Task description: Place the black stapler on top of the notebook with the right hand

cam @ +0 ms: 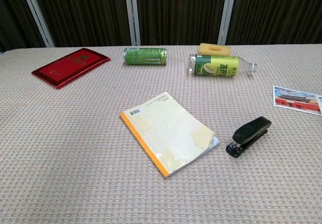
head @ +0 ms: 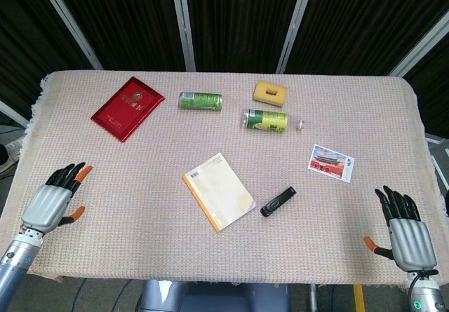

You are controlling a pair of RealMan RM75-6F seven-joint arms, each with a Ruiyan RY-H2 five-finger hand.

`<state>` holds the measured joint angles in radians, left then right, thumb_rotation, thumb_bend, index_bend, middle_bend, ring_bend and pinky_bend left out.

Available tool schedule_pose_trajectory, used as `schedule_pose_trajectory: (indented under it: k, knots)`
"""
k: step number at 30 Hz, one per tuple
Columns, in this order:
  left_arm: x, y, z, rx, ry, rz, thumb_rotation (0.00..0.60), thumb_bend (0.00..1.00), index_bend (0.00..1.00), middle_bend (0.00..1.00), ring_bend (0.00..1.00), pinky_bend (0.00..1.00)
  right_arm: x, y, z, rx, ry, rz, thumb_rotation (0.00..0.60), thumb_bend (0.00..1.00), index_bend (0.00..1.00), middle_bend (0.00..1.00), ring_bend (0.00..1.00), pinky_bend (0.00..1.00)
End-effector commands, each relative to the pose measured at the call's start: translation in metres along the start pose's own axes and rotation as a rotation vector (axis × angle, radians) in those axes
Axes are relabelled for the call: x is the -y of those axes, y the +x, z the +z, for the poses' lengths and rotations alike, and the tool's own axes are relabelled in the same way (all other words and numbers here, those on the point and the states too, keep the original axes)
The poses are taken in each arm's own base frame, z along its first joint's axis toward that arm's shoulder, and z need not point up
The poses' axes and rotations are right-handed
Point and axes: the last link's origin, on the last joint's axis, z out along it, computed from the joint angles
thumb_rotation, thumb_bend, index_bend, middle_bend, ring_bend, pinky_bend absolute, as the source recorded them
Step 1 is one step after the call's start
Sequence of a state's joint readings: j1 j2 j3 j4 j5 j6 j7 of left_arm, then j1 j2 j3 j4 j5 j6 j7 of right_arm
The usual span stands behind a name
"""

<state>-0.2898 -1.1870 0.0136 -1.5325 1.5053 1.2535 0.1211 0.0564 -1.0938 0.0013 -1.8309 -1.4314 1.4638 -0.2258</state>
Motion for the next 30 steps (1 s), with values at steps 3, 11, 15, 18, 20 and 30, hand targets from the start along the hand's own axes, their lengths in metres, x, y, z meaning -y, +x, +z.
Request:
schedule_pose_trajectory:
  k: [3, 11, 15, 18, 20, 30]
  knots:
    - [0.0, 0.0, -0.001, 0.0, 0.003, -0.001, 0.6, 0.31, 0.0, 0.0, 0.0, 0.12, 0.002, -0.001, 0.001, 0.005, 0.008, -0.002, 0.6, 0.14, 0.0, 0.0, 0.0, 0.0]
    - [0.0, 0.0, 0.0, -0.004, 0.01, -0.005, 0.6, 0.31, 0.0, 0.0, 0.0, 0.12, 0.02, -0.011, 0.013, 0.026, 0.103, 0.03, 0.6, 0.14, 0.01, 0.0, 0.0, 0.0]
    - [0.001, 0.001, 0.003, -0.021, 0.014, -0.006, 0.6, 0.31, 0.0, 0.0, 0.0, 0.12, 0.042, -0.026, 0.031, 0.022, 0.185, 0.028, 0.6, 0.15, 0.07, 0.05, 0.0, 0.08]
    - [0.001, -0.002, 0.006, -0.017, 0.014, 0.003, 0.6, 0.31, 0.0, 0.0, 0.0, 0.12, 0.066, -0.042, 0.045, 0.042, 0.253, 0.034, 0.6, 0.16, 0.09, 0.07, 0.02, 0.16]
    - [0.001, -0.004, 0.007, -0.016, 0.012, 0.004, 0.6, 0.31, 0.0, 0.0, 0.0, 0.12, 0.078, -0.049, 0.052, 0.045, 0.283, 0.036, 0.6, 0.17, 0.1, 0.09, 0.03, 0.18]
    - [0.006, -0.007, 0.01, -0.018, 0.026, 0.003, 0.6, 0.31, 0.0, 0.0, 0.0, 0.12, 0.123, -0.071, 0.077, 0.044, 0.371, 0.059, 0.6, 0.25, 0.22, 0.21, 0.15, 0.27]
